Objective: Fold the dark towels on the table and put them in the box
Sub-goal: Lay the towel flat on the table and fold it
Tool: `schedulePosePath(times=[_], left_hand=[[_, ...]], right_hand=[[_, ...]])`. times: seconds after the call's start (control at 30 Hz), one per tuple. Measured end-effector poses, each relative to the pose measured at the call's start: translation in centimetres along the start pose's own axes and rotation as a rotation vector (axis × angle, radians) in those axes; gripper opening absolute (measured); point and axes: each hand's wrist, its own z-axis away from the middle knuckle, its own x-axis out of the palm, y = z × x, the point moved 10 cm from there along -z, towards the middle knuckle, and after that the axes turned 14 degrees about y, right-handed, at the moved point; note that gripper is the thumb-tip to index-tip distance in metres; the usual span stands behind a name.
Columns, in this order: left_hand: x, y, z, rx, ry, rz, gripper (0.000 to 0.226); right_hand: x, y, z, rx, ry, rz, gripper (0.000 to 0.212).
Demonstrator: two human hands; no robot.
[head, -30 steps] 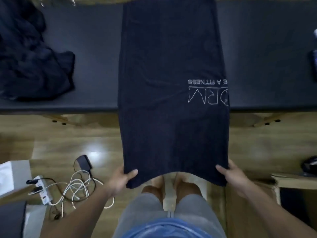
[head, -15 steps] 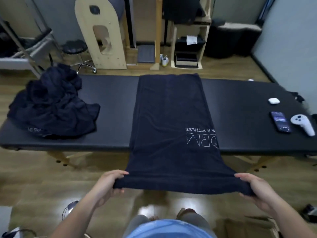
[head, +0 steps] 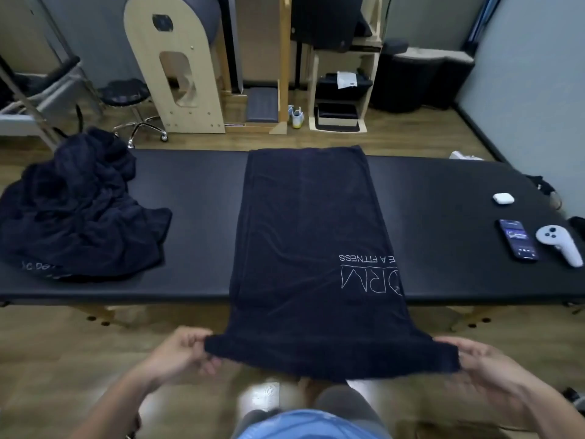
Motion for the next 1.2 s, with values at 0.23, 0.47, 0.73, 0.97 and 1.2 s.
schedulePosePath(times=[0.23,0.47,0.73,0.97,1.2], left_hand=[[-2.7,9.0,-11.0,-0.021,0.2,0.269,0.028],[-1.6,10.8,-18.0,-0.134,0.419,0.399,0.02],[1.1,3.9,-19.1,-0.393,0.265,0.056,0.029],[0.1,4.9,-16.6,-0.256,0.451,0.222,0.015],[2.0,3.6,-13.2,-0.133,0.454,0.295,0.02]], right_hand=[[1.4,-15.1,-6.7,-0.348,0.227,-0.05,0.027],[3.6,-21.1,-16.0,-0.453,0.325,0.169,0.063],[6.7,-14.8,-19.7,-0.09,0.156,0.173,0.052],[6.2,-13.7,-19.4,-0.191,0.196,0.451,0.029],[5.9,-11.9,-14.5,-0.357,0.298,0.205,0.022]])
